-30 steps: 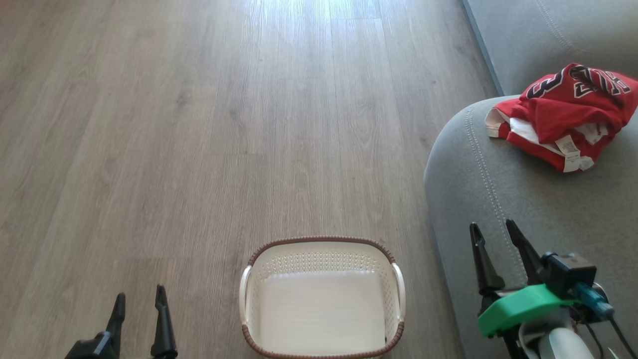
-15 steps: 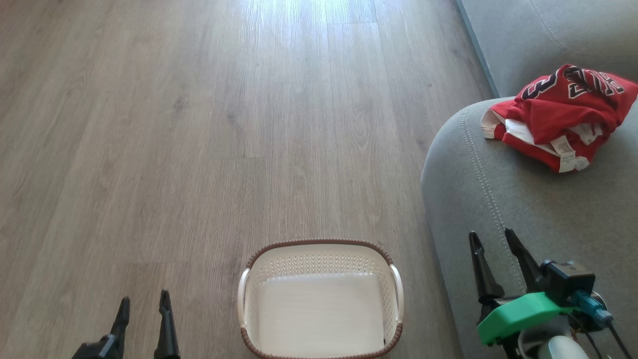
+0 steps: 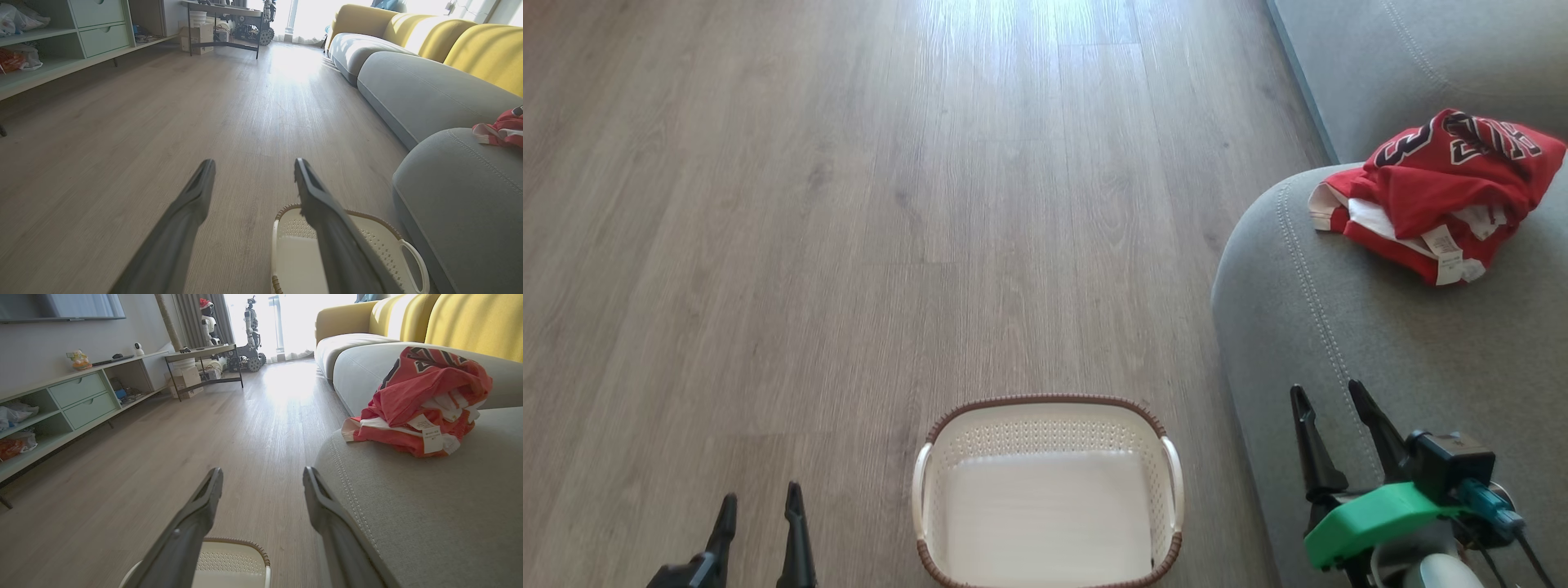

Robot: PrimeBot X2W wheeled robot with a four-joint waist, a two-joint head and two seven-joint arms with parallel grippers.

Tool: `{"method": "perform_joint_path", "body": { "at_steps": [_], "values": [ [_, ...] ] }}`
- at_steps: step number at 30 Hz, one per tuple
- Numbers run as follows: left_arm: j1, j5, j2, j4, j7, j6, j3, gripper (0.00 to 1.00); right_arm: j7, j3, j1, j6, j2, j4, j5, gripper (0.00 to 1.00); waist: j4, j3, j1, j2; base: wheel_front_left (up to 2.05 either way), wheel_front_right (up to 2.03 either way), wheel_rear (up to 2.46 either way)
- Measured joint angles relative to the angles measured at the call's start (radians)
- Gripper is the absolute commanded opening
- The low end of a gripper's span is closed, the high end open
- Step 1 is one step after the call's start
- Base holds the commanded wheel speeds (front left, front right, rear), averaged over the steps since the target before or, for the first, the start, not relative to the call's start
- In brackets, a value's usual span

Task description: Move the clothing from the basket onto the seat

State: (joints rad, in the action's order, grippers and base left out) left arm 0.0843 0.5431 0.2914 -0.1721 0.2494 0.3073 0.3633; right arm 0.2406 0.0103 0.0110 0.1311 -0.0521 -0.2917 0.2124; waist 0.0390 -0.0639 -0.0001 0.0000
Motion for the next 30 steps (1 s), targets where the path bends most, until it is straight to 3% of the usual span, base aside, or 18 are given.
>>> {"method": "perform_joint_path", "body": {
  "at_steps": [4, 5, 11, 30],
  "values": [
    [0.000, -0.001, -0.002, -0.002, 0.000, 0.000, -0.001, 1.00, 0.000, 0.000, 0.000, 0.000, 0.000, -0.004, 0.000, 1.00, -0.003, -0.001, 0.0000, 0.0000, 0.00, 0.00, 0.00],
    [0.000, -0.006, -0.005, -0.003, 0.000, 0.000, -0.002, 0.00, 0.000, 0.000, 0.000, 0.000, 0.000, -0.006, 0.000, 0.00, -0.003, 0.000, 0.0000, 0.0000, 0.00, 0.00, 0.00],
    [0.031, 0.012, -0.039, -0.074, -0.012, -0.001, 0.014, 0.00, -0.006, 0.000, 0.050, 0.000, 0.000, -0.098, 0.016, 0.00, -0.005, 0.001, 0.0000, 0.0000, 0.00, 0.00, 0.00],
    [0.013, 0.175, -0.067, -0.068, -0.064, -0.055, -0.046, 0.00, -0.059, -0.018, 0.041, 0.000, 0.000, -0.085, 0.230, 0.00, -0.010, 0.010, 0.0000, 0.0000, 0.00, 0.00, 0.00]
  ]
}}
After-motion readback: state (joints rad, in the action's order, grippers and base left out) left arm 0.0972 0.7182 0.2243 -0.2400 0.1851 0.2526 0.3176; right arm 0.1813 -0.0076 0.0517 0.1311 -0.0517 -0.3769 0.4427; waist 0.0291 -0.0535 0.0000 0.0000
